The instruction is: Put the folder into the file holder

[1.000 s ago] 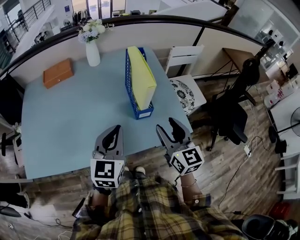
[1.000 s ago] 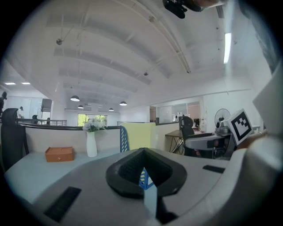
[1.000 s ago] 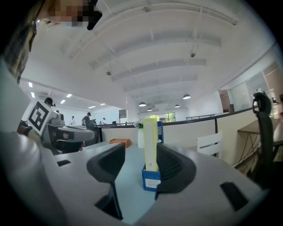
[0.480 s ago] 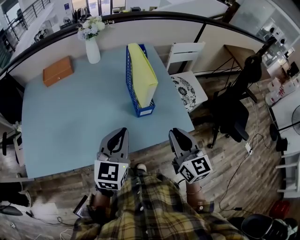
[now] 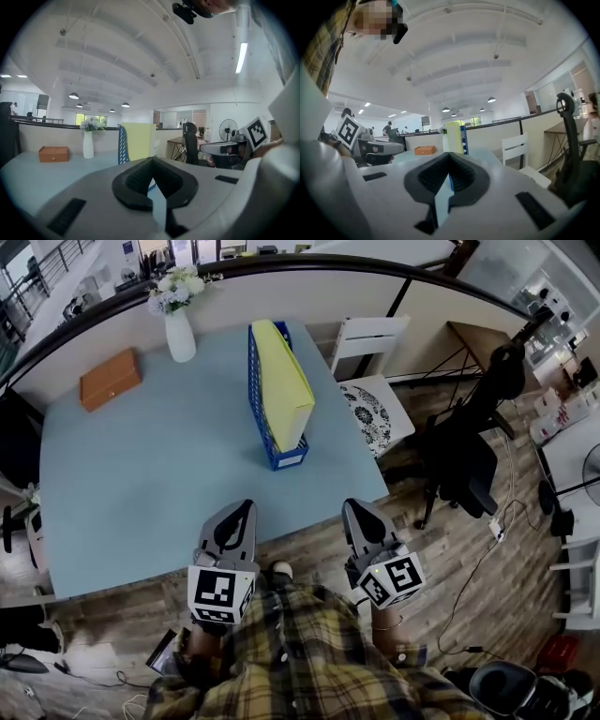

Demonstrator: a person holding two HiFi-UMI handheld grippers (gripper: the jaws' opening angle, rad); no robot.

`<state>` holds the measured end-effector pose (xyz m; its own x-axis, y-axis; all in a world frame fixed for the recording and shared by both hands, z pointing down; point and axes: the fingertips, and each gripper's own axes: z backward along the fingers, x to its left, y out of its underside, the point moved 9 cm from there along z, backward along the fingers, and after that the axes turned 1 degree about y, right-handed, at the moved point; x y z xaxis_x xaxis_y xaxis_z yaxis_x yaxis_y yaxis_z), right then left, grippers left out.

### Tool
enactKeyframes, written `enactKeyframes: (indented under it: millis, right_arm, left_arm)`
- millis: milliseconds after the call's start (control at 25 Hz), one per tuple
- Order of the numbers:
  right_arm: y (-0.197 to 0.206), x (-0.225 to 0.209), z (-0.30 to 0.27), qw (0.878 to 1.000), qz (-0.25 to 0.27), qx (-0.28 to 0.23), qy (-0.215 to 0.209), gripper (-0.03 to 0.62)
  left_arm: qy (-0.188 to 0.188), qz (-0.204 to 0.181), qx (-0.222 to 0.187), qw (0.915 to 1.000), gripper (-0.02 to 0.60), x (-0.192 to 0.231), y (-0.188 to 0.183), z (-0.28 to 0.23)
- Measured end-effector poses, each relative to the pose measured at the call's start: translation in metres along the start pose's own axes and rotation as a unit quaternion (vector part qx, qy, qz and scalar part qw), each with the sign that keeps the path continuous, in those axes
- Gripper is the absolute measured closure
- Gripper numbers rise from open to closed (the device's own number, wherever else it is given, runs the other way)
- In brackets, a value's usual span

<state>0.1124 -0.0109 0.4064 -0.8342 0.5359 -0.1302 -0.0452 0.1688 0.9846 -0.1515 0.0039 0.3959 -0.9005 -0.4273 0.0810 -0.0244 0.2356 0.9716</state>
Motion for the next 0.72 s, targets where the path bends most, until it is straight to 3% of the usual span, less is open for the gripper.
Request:
enactKeyframes:
  millis: [720]
  right_arm:
    - [0.002,-0.003,-0.012,1.0,0.001,0.011,-0.001,0.592]
  left_arm:
    - [-0.007,0.005,0.004,1.0,0.589,0.008,0.003,-0.004]
